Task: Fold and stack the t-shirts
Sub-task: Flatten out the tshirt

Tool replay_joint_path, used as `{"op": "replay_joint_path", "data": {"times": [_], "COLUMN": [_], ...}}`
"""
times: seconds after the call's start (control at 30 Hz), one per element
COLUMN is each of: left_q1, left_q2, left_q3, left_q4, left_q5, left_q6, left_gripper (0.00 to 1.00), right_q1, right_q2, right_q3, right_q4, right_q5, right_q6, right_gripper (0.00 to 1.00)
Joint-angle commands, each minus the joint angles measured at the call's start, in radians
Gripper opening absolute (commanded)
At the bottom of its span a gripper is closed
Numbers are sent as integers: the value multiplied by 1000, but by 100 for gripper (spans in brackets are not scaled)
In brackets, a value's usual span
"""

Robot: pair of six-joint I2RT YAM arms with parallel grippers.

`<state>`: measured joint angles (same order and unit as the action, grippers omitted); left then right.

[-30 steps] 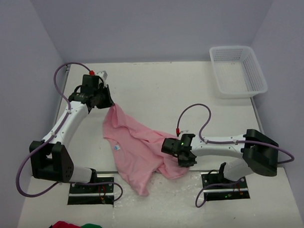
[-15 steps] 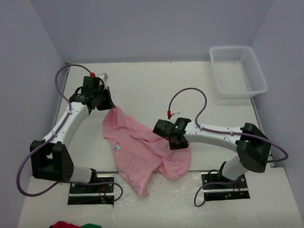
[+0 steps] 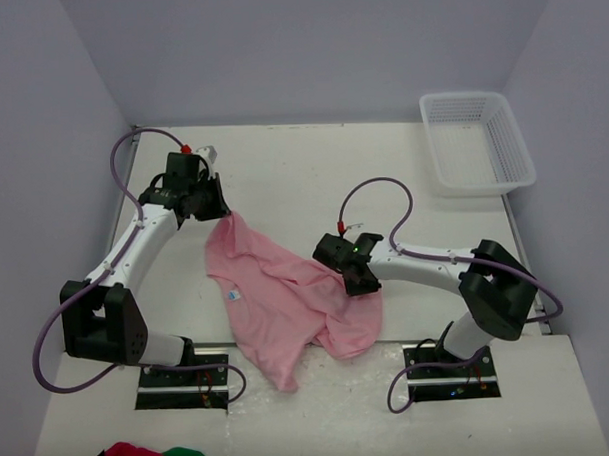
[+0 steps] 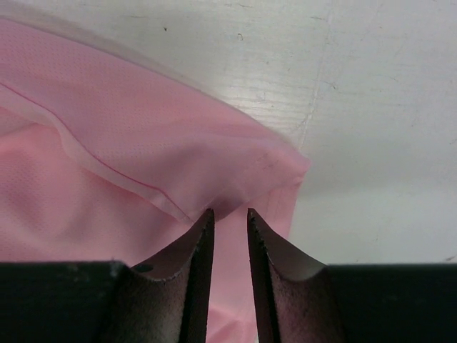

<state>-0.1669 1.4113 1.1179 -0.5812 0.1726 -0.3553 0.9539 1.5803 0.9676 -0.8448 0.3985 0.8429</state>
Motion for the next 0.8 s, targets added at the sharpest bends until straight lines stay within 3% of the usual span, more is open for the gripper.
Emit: {"op": "replay_joint_path", "data": {"times": [0.0, 0.23, 0.77], "left_q1": [-3, -3, -5], "left_q2": [-17, -8, -3], "left_q3": [-1, 6, -4], "left_q4": [40, 41, 44], "left_q5": [13, 19, 21], "left_q6": [13, 13, 15], "left_gripper": [0, 0, 0], "right_q1": [0, 0, 63], "right_q2": [-20, -20, -29], "right_q3": [28, 28, 77], "right_q4": [27, 46, -5], "right_q5": [2, -23, 19], "right_q6": [-18, -38, -27], "right_gripper": [26, 32, 33]}}
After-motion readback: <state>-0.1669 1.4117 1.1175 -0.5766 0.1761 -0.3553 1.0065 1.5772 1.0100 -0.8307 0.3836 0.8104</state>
